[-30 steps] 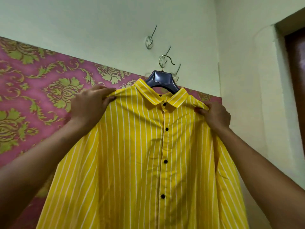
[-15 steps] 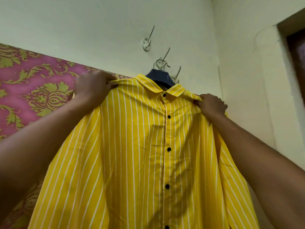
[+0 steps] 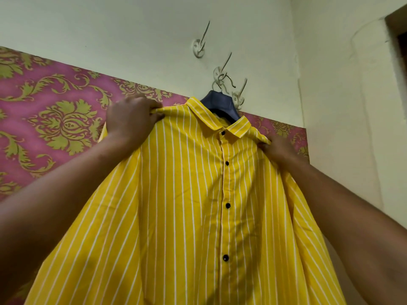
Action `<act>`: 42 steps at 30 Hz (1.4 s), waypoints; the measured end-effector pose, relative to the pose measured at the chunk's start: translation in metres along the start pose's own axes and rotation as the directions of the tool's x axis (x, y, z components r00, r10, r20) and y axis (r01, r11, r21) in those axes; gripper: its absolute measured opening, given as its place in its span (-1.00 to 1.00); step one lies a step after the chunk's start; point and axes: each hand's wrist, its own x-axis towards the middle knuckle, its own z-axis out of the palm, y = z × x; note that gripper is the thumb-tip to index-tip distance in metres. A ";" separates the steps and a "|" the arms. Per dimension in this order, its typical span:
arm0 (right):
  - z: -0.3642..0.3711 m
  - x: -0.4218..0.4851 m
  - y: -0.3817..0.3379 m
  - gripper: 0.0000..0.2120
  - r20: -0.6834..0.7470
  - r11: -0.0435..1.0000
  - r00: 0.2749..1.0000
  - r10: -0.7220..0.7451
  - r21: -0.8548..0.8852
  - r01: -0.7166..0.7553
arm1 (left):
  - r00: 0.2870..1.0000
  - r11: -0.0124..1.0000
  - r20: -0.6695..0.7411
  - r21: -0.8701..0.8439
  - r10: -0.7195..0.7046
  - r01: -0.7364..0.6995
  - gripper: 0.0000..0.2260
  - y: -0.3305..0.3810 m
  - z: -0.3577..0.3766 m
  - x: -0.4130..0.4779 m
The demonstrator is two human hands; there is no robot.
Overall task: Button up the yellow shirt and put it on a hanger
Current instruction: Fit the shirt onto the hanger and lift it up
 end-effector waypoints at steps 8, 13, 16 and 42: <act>0.014 -0.017 0.022 -0.33 0.126 0.997 0.992 -0.008 -0.079 0.018 | 0.991 0.987 -0.039 0.103 0.129 -0.124 -0.68 -0.006 0.006 -0.030; 0.011 -0.032 0.022 -0.21 0.134 0.998 0.991 -0.003 -0.067 0.012 | 0.950 0.880 0.103 0.357 0.296 -0.313 -0.35 -0.014 0.004 -0.058; 0.012 -0.046 0.024 0.00 0.144 0.995 0.988 -0.047 -0.078 0.059 | 0.935 0.833 0.194 0.427 0.296 -0.352 -0.09 -0.017 0.003 -0.077; 0.097 -0.216 0.039 -0.02 0.389 0.908 0.875 -0.290 -0.176 0.379 | 0.800 0.803 0.593 0.435 0.085 -0.408 0.11 0.026 0.012 -0.220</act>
